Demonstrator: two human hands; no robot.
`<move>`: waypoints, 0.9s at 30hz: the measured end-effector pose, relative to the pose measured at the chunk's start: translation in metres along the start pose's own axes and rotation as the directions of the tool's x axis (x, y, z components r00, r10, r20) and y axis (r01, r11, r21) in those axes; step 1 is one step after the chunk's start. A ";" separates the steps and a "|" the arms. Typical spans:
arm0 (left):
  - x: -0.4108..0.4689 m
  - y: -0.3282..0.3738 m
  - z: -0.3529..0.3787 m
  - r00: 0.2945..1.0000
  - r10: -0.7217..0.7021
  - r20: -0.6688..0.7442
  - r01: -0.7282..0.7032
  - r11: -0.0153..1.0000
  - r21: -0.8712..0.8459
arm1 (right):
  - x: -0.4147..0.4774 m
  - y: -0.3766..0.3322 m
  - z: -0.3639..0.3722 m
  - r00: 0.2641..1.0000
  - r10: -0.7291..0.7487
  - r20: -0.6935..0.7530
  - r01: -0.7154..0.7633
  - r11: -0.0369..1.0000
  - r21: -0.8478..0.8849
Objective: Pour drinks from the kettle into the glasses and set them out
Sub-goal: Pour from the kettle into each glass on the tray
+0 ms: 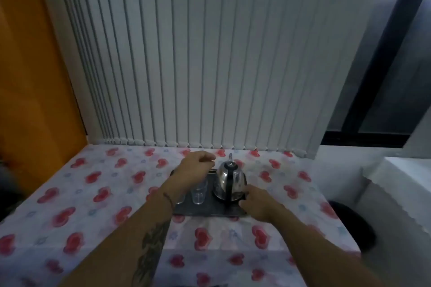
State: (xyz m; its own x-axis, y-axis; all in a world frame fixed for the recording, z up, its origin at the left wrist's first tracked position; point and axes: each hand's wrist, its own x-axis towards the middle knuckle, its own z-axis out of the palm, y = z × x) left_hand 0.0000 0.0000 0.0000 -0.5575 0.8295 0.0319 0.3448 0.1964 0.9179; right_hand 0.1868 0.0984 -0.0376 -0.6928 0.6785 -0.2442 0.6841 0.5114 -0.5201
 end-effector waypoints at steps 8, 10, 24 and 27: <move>0.070 -0.013 0.053 0.998 -0.064 0.005 0.064 0.998 -0.012 | 0.077 0.032 0.023 0.997 -0.038 0.066 0.024 0.981 0.195; 0.083 -0.018 0.063 0.997 -0.080 0.017 0.080 0.997 -0.004 | 0.088 0.031 0.027 0.997 -0.004 0.078 -0.016 0.966 0.259; 0.151 -0.036 0.124 0.992 -0.115 0.047 0.100 0.961 0.256 | 0.161 0.048 0.048 0.995 0.090 0.046 -0.101 0.835 0.540; 0.152 -0.046 0.131 0.997 -0.056 0.058 0.032 0.933 0.357 | 0.161 0.048 0.050 0.997 0.069 0.038 -0.075 0.687 0.723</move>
State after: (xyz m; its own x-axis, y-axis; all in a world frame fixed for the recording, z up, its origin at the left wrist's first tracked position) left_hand -0.0015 0.1853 -0.0890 -0.5311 0.8462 -0.0430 0.5740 0.3967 0.7163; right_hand 0.0970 0.2056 -0.1428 -0.6519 0.6919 -0.3102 0.3569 -0.0809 -0.9306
